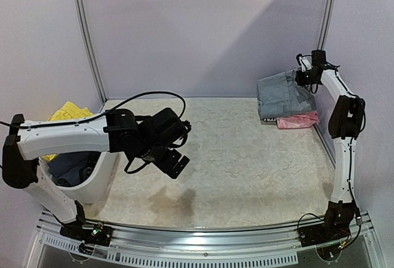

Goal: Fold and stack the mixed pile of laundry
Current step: Place the square-folded shirt at the corner of the board.

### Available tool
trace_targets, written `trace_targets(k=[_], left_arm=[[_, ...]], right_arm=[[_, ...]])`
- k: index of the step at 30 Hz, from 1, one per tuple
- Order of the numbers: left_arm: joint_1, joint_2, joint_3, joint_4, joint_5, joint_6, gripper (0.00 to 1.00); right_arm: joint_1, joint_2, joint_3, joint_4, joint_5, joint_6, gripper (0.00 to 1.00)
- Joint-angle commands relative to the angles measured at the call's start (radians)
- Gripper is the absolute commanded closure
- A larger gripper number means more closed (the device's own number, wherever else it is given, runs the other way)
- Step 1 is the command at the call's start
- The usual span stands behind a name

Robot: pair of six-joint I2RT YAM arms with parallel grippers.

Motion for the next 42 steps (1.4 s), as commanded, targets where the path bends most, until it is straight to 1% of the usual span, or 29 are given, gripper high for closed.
trace_targets(k=[1,7,13,15,16,18,19,21,24,30,33,37,42], left_arm=[[0.037,0.047,0.051,-0.029,0.034,0.017,0.00],[0.062,0.109,0.114,-0.053,0.058,0.034,0.00],[0.081,0.133,0.130,-0.055,0.084,0.043,0.00],[0.086,0.139,0.134,-0.054,0.090,0.044,0.00],[0.088,0.144,0.136,-0.054,0.093,0.044,0.00],[0.090,0.149,0.145,-0.057,0.095,0.048,0.00],[0.091,0.152,0.150,-0.060,0.094,0.050,0.00],[0.093,0.156,0.156,-0.062,0.094,0.051,0.00],[0.096,0.156,0.157,-0.058,0.093,0.050,0.01],[0.100,0.154,0.145,-0.033,0.085,0.031,0.00],[0.101,0.144,0.130,-0.012,0.080,0.026,0.00],[0.102,0.130,0.108,0.009,0.073,0.017,0.00],[0.103,0.093,0.072,0.012,0.068,-0.001,0.01]], right_arm=[[-0.019,0.056,0.026,0.118,0.015,-0.036,1.00],[-0.029,0.098,0.028,0.207,0.067,-0.067,1.00],[-0.032,0.131,0.029,0.241,0.100,-0.114,1.00],[-0.033,0.139,0.029,0.253,0.120,-0.115,0.96],[-0.032,0.143,0.029,0.261,0.129,-0.115,0.89],[-0.032,0.148,0.028,0.287,0.171,-0.106,0.57],[-0.032,0.150,0.028,0.304,0.209,-0.089,0.46],[-0.032,0.146,0.028,0.335,0.284,-0.062,0.37],[-0.032,0.119,0.027,0.384,0.341,-0.029,0.31],[-0.025,0.033,-0.007,0.430,0.360,0.052,0.24],[-0.016,-0.037,-0.100,0.451,0.286,0.132,0.24],[0.008,-0.091,-0.206,0.467,0.173,0.240,0.29],[0.020,-0.048,-0.200,0.454,0.043,0.353,0.32]])
